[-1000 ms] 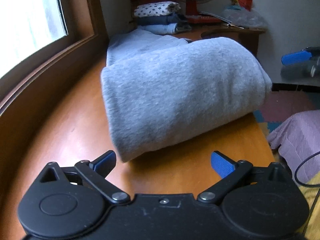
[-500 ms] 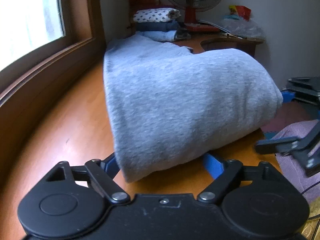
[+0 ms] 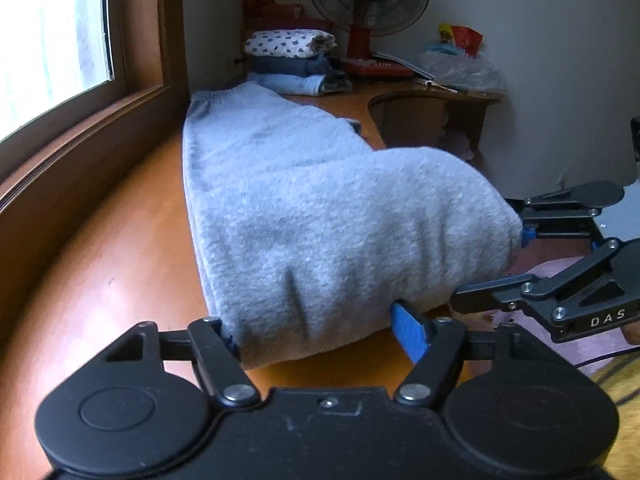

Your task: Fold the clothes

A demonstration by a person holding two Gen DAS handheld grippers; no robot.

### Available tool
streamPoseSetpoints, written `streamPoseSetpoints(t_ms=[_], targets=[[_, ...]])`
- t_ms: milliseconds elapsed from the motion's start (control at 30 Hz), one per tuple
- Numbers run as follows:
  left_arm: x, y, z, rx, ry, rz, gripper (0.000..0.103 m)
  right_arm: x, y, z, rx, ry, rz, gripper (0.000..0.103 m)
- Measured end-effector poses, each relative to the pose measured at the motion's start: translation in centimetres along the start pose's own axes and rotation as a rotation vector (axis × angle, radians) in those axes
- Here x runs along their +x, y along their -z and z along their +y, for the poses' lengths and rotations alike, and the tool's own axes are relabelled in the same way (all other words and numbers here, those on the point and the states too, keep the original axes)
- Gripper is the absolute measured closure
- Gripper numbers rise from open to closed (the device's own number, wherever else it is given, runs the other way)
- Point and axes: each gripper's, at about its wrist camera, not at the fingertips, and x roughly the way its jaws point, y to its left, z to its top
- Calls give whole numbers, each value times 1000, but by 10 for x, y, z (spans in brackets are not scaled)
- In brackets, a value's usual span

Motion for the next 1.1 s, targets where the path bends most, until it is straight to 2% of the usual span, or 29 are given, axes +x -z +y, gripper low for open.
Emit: streamPoseSetpoints(t_ms=[300,533,833,933,1033,1100], targets=[[-25,-20,-19,-73,20,-3,34,-26,-8,-7,79,-25,-53,51],[-4,-57,-14,-96,-33,-12,32,-12,-34,-40,121,-50,-137,51],[37,-95,10,-122,-84,-21,32,25,-66,-82,163,-64,-193,52],[60,-103,19,-129,-107,-2,32,41,-72,-95,177,-52,-194,52],[87,-105,27,-126,-134,50,23,66,-73,-109,177,-3,-157,52],[95,-104,31,-145,-146,68,7,81,-70,-116,186,30,-121,51]])
